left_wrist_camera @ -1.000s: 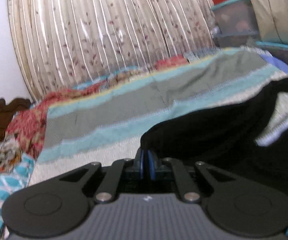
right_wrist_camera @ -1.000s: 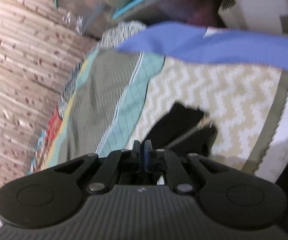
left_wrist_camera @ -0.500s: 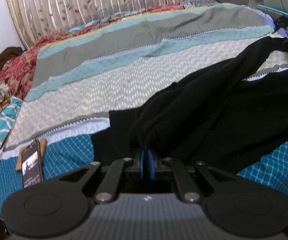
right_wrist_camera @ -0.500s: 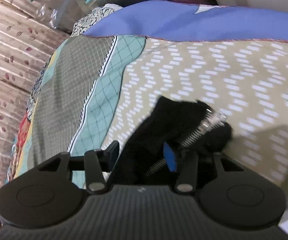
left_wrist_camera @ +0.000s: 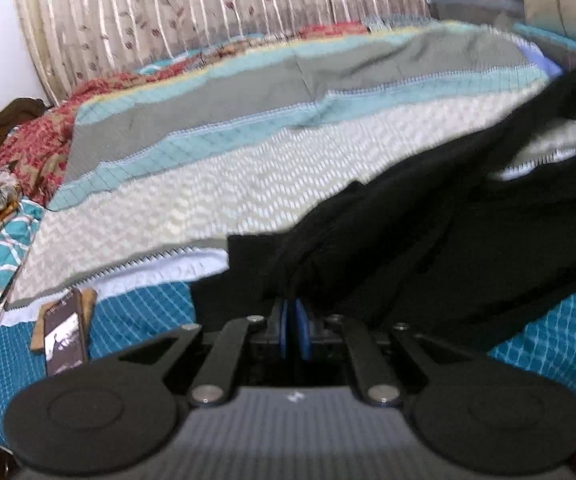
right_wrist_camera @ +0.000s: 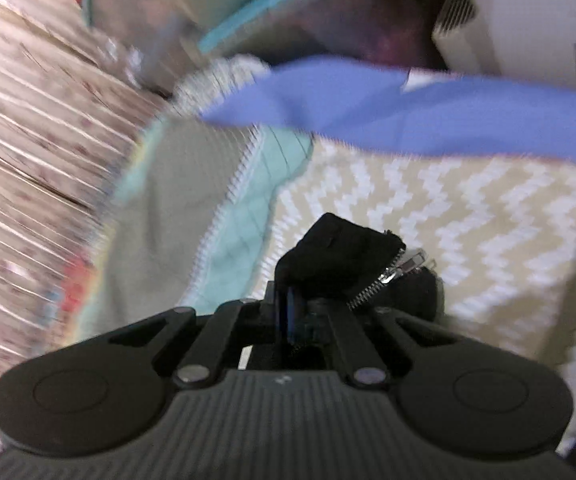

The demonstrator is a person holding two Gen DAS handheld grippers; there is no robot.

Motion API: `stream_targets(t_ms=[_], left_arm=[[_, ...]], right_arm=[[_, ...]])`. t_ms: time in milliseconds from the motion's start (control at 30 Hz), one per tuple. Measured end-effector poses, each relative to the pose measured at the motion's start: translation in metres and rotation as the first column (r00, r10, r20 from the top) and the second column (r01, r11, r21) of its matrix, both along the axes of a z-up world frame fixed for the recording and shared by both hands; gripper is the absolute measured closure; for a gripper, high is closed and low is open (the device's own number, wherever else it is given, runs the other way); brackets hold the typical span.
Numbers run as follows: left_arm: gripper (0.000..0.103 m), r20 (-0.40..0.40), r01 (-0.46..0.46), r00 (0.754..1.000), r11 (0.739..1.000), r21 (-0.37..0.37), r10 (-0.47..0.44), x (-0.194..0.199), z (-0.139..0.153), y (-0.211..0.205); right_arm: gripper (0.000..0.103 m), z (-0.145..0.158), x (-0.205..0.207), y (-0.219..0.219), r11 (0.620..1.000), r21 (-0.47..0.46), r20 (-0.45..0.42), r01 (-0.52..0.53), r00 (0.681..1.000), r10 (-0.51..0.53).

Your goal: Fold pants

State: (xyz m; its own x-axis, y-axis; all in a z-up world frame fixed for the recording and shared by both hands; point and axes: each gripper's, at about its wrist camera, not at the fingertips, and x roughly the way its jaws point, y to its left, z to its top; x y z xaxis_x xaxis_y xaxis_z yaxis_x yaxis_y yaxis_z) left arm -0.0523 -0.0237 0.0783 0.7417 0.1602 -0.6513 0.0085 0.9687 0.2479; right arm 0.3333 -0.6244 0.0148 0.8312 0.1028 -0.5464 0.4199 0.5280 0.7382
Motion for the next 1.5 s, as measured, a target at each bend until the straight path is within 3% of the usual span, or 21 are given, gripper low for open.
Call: stream_targets(t_ms=[133, 300, 433, 533, 567, 633, 700, 867, 967, 1000, 1100, 1133, 1200, 1267, 1333, 1367, 1400, 1433, 1500], left_arm=[[0.097, 0.040, 0.000, 0.999, 1.000, -0.001, 0.000, -0.016, 0.009, 0.009], [0.096, 0.035, 0.032, 0.999, 0.999, 0.006, -0.032, -0.038, 0.003, 0.014], [0.096, -0.014, 0.056, 0.998, 0.998, 0.019, -0.055, -0.048, -0.015, 0.017], [0.093, -0.038, -0.003, 0.999, 1.000, 0.018, 0.003, -0.053, -0.021, 0.027], [0.093, -0.044, -0.030, 0.999, 1.000, 0.003, 0.031, -0.055, -0.020, 0.033], [0.092, -0.052, -0.084, 0.995, 0.994, -0.065, 0.081, -0.060, -0.015, 0.049], [0.090, -0.050, -0.143, 0.989, 0.975, -0.170, 0.137, -0.063, -0.006, 0.068], [0.054, -0.040, -0.273, 0.959, 0.879, -0.392, 0.280, -0.057, 0.013, 0.105], [0.019, -0.089, -0.290, 0.955, 0.832, -0.473, 0.282, -0.037, 0.011, 0.117], [0.004, -0.106, -0.291, 0.955, 0.812, -0.506, 0.276, -0.030, 0.009, 0.122], [0.000, -0.137, -0.280, 0.959, 0.764, -0.582, 0.247, -0.004, -0.002, 0.137], [0.000, -0.161, -0.293, 0.956, 0.749, -0.595, 0.245, 0.005, -0.009, 0.141], [0.000, -0.227, -0.324, 0.946, 0.694, -0.642, 0.231, 0.023, -0.025, 0.152], [0.000, -0.285, -0.332, 0.941, 0.642, -0.691, 0.181, 0.037, -0.043, 0.156], [0.007, -0.314, -0.340, 0.937, 0.615, -0.712, 0.155, 0.047, -0.062, 0.154], [0.015, -0.300, -0.335, 0.939, 0.638, -0.693, 0.168, 0.049, -0.065, 0.148], [0.044, -0.271, -0.315, 0.947, 0.681, -0.661, 0.175, 0.051, -0.063, 0.140], [0.065, -0.231, -0.278, 0.959, 0.725, -0.630, 0.166, 0.053, -0.057, 0.133], [0.075, -0.135, -0.192, 0.981, 0.733, -0.653, 0.137, 0.051, -0.035, 0.127]], right_arm=[[0.097, 0.029, -0.079, -0.039, 1.000, 0.027, 0.108, 0.003, 0.994, -0.006], [0.097, 0.022, -0.184, -0.090, 0.997, 0.049, 0.120, 0.057, 0.991, -0.062], [0.093, -0.023, -0.244, -0.110, 0.992, 0.057, -0.021, 0.113, 0.993, -0.112], [0.085, -0.058, -0.283, -0.121, 0.972, 0.059, -0.149, 0.226, 0.965, -0.215], [0.078, -0.062, -0.295, -0.121, 0.960, 0.058, -0.166, 0.274, 0.951, -0.262], [0.077, -0.060, -0.312, -0.121, 0.940, 0.046, -0.151, 0.337, 0.933, -0.327], [0.077, -0.049, -0.316, -0.114, 0.947, 0.026, -0.101, 0.320, 0.943, -0.316], [0.075, -0.011, -0.289, -0.054, 0.994, -0.097, 0.035, 0.042, 0.999, -0.039], [0.072, -0.002, -0.263, 0.012, 0.961, -0.168, 0.057, -0.220, 0.971, 0.232], [0.071, -0.003, -0.254, 0.036, 0.934, -0.183, 0.050, -0.307, 0.946, 0.320], [0.071, -0.005, -0.232, 0.120, 0.801, -0.232, 0.015, -0.552, 0.822, 0.570], [0.070, -0.006, -0.227, 0.150, 0.743, -0.246, 0.000, -0.622, 0.766, 0.642], [0.070, -0.006, -0.222, 0.203, 0.641, -0.263, -0.012, -0.721, 0.667, 0.745], [0.070, -0.006, -0.217, 0.258, 0.530, -0.248, -0.003, -0.811, 0.548, 0.837], [0.070, -0.006, -0.216, 0.310, 0.416, -0.233, 0.009, -0.879, 0.425, 0.905], [0.070, -0.007, -0.219, 0.337, 0.352, -0.227, 0.018, -0.908, 0.358, 0.934], [0.070, -0.007, -0.216, 0.359, 0.300, -0.218, 0.021, -0.929, 0.303, 0.953], [0.070, -0.009, -0.223, 0.380, 0.250, -0.210, 0.019, -0.945, 0.252, 0.968], [0.071, -0.016, -0.211, 0.427, 0.159, -0.183, -0.006, -0.970, 0.163, 0.987]])
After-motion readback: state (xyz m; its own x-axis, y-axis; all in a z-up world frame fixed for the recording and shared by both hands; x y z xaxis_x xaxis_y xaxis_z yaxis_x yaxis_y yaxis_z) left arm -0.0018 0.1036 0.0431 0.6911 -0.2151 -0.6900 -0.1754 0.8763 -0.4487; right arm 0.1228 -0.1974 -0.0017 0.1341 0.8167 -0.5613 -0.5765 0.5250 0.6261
